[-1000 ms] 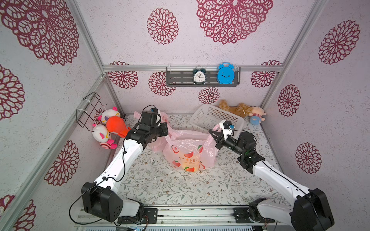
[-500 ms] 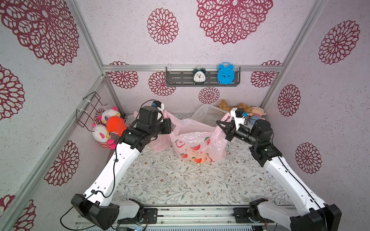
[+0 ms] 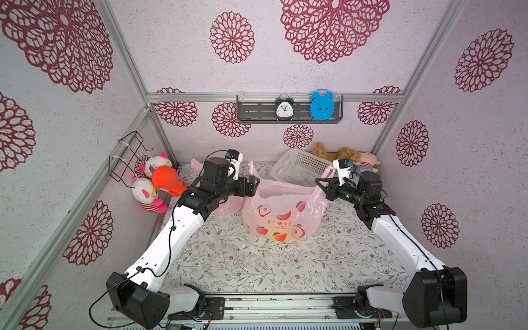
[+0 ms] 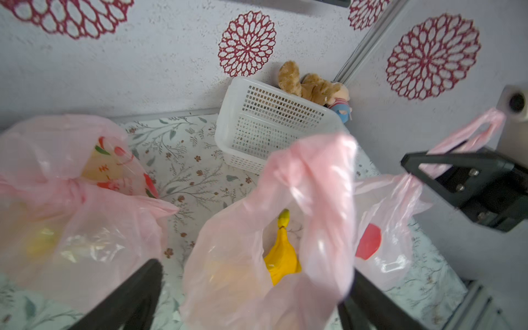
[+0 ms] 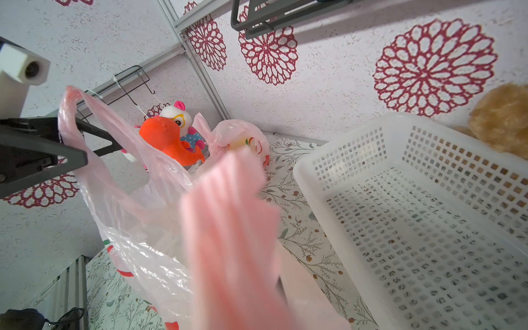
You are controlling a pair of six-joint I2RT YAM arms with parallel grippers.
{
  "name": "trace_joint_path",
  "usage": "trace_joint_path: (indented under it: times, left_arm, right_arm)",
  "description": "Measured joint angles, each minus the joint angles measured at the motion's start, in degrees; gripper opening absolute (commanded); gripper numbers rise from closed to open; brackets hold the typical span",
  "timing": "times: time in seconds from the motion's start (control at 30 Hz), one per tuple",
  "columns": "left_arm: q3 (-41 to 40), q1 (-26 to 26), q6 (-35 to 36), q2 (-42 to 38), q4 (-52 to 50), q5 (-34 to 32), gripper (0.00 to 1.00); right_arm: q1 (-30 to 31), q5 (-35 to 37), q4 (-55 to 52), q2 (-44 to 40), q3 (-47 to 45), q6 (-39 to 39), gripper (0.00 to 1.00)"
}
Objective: Place the banana into a plastic bag & tie a knot
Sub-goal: Adjust the plastic bag at the center of the board.
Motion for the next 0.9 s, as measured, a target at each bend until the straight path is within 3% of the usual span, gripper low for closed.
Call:
trace_joint_path:
  times: [0.23,0.37,0.47,0.67,0.9]
  left_arm:
    - [-17.1,1.1,-0.3,-15.7,11.1,0.9,0.97]
    - [-27.1,1.7,0.0,-20.4,20.9,4.3,0.97]
    - [-31.6,5.1,-0.3,-18.7,28.8,9.9,0.97]
    - [-33.4,15.8,-5.1,-9.0,48.4,28.0,0.97]
    - [-32.2,17.2,-7.5,-1.2,61.5,49.2,0.97]
  right_arm:
    - [-0.3,-0.7,-0.4,1.6,1.6,0.3,0.0]
    - [-0.3,-1.7,-0.7,2.8,2.8,0.3,0.0]
    - [-0.4,-2.3,-1.4,3.1,3.4,0.2,0.0]
    - [-0.4,-3.1,-3.8,3.2,4.2,-0.2,0.0]
    - [-0.4,-3.1,-7.1,3.3,5.6,-1.6,0.0]
